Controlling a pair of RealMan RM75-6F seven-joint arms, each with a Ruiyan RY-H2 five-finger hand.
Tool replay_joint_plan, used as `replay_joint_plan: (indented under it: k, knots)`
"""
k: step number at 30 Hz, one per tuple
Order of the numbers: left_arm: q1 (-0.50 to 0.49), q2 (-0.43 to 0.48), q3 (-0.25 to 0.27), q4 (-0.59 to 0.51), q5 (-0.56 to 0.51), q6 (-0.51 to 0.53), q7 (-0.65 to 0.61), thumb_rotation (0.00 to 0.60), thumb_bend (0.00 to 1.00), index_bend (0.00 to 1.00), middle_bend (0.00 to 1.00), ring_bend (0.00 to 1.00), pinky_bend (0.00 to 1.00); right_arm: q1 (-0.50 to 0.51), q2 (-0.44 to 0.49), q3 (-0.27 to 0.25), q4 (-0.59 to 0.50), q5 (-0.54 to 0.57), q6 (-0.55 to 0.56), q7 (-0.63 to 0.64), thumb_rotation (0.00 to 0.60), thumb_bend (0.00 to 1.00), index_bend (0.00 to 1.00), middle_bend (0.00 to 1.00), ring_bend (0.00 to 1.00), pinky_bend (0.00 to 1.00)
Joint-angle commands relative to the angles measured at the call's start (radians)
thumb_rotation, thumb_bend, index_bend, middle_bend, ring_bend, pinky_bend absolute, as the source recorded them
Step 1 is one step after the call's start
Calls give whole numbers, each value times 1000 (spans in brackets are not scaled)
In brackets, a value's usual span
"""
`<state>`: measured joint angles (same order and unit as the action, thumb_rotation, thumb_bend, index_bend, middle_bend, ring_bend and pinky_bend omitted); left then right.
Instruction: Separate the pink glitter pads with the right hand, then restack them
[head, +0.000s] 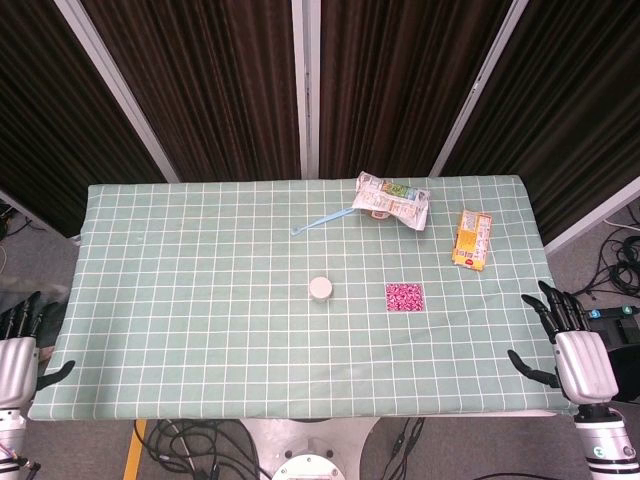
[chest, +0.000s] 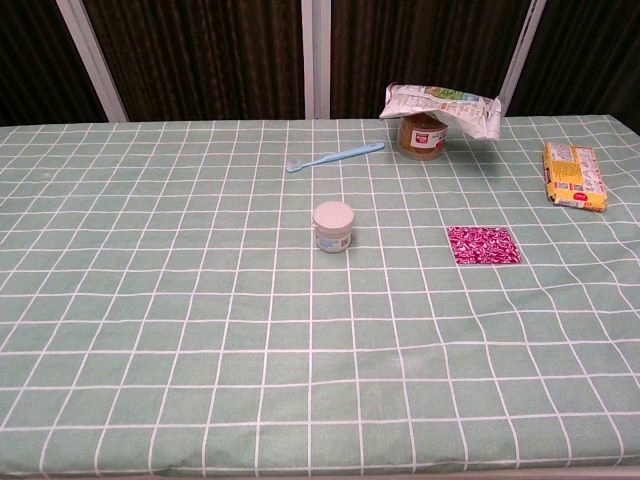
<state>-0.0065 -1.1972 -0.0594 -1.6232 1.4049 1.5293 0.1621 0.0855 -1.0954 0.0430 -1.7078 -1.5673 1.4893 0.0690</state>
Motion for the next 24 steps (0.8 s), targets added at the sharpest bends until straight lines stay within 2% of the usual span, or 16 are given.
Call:
replay_joint_plan:
  k: [1, 12, 24]
  knots:
    - [0, 0, 0, 0, 1, 0, 0, 600, 172, 225, 146, 106, 126, 0, 0, 0, 1, 1, 0, 1, 516, 164, 154, 8, 0, 0]
    - [0, 2, 1, -7, 1, 3, 7, 600, 173, 225, 146, 106, 126, -1, 0, 0, 7, -5, 4, 10, 514, 164, 154, 7, 0, 0]
    - [0, -1, 1, -4, -5, 0, 6, 600, 173, 225, 146, 106, 126, 28, -6, 11, 3, 12, -40, -16, 507, 164, 155, 7, 0, 0]
